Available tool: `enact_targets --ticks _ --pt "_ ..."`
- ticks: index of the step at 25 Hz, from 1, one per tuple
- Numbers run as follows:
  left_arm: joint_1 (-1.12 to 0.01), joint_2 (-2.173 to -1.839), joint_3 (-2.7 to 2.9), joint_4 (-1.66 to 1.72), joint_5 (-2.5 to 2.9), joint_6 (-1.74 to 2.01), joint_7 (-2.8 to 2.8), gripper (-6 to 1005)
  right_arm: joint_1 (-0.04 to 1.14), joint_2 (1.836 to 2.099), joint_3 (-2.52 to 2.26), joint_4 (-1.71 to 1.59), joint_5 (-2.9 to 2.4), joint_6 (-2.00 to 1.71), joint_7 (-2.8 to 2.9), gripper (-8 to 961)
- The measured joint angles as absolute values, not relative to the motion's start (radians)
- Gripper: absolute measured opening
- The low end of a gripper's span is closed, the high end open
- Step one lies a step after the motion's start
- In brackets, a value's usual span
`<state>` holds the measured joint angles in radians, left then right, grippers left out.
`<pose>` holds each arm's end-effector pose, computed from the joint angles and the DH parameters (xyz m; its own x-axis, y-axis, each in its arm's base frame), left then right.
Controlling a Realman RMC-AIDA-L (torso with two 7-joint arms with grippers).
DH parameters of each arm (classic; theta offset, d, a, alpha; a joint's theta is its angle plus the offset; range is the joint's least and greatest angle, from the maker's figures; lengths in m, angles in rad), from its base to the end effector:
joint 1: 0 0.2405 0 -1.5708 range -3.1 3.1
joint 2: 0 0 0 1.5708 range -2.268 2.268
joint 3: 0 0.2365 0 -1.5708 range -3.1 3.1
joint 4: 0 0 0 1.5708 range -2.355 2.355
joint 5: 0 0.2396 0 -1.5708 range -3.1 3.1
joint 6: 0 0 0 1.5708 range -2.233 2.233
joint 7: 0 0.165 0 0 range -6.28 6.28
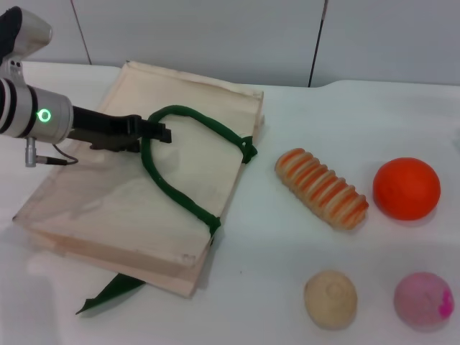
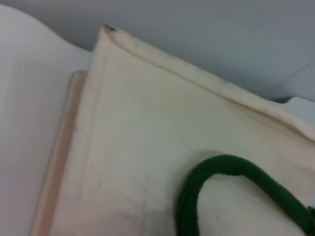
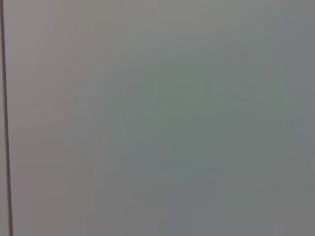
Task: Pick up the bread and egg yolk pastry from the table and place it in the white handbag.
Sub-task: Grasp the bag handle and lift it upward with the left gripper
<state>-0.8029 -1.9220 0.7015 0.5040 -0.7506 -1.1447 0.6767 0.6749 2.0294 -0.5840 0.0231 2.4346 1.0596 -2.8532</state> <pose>-0.2778 0.4491 0.0237 0.2310 0.8804 0.4141 0.9659 -0.1564 -0.2062 0.3193 0.4274 0.0230 0.6709 0.0466 -0.7401 -0.7365 -0.0749 -0.6723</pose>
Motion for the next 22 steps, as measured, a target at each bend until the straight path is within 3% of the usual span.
enact_targets --ticks 22 --pt "-0.896 -1.915 0.707 0.389 -0.571 -1.009 0.611 795 0.691 2.031 -0.583 0.03 2.436 1.065 -2.853 892"
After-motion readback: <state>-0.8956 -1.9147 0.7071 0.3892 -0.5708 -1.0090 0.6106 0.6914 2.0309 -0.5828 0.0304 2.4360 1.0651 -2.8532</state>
